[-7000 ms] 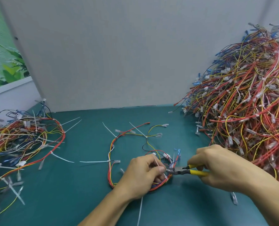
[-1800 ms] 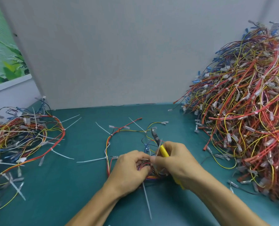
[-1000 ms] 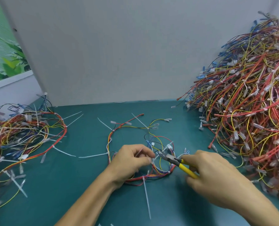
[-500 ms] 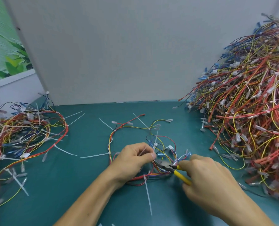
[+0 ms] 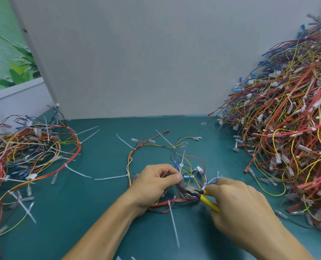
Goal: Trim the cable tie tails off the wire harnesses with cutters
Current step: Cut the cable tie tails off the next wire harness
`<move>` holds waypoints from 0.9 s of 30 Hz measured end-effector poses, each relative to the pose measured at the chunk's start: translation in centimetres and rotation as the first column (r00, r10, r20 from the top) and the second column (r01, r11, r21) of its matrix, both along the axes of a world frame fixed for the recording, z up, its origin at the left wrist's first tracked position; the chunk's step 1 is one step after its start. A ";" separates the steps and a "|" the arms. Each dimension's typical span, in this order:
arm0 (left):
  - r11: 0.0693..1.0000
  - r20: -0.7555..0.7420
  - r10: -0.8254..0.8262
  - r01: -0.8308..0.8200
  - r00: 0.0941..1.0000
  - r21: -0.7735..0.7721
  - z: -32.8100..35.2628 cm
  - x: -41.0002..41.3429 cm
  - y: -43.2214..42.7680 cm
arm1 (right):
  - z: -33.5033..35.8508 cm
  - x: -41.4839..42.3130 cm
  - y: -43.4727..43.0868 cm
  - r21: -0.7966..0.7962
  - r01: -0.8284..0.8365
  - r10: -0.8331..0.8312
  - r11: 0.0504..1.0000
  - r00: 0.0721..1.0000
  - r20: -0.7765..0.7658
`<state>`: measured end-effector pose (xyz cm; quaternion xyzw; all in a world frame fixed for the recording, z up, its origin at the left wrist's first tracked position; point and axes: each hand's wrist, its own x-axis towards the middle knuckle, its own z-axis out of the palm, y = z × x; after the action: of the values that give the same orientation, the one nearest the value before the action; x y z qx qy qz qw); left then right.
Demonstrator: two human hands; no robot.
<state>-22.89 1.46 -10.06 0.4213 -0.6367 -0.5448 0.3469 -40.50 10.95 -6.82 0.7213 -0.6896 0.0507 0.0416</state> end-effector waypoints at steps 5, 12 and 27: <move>1.000 0.006 0.013 -0.013 1.000 -0.013 0.0 -0.1 0.1 | -0.2 0.2 -0.2 0.014 0.011 -0.010 1.000 0.999 -0.040; 0.999 0.005 0.034 -0.034 0.999 -0.033 -0.1 -0.2 0.2 | -0.4 0.3 0.0 0.019 0.015 -0.013 1.000 0.998 -0.066; 0.953 -0.493 0.238 -0.103 0.837 0.286 1.6 1.0 -0.2 | 2.4 -1.1 -2.2 0.109 -0.042 -0.033 0.993 0.794 0.607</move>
<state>-21.89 1.26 -8.42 0.3532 -0.4053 -0.6801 0.4985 -41.63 8.74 -4.40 0.6698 -0.6663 0.2390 -0.2241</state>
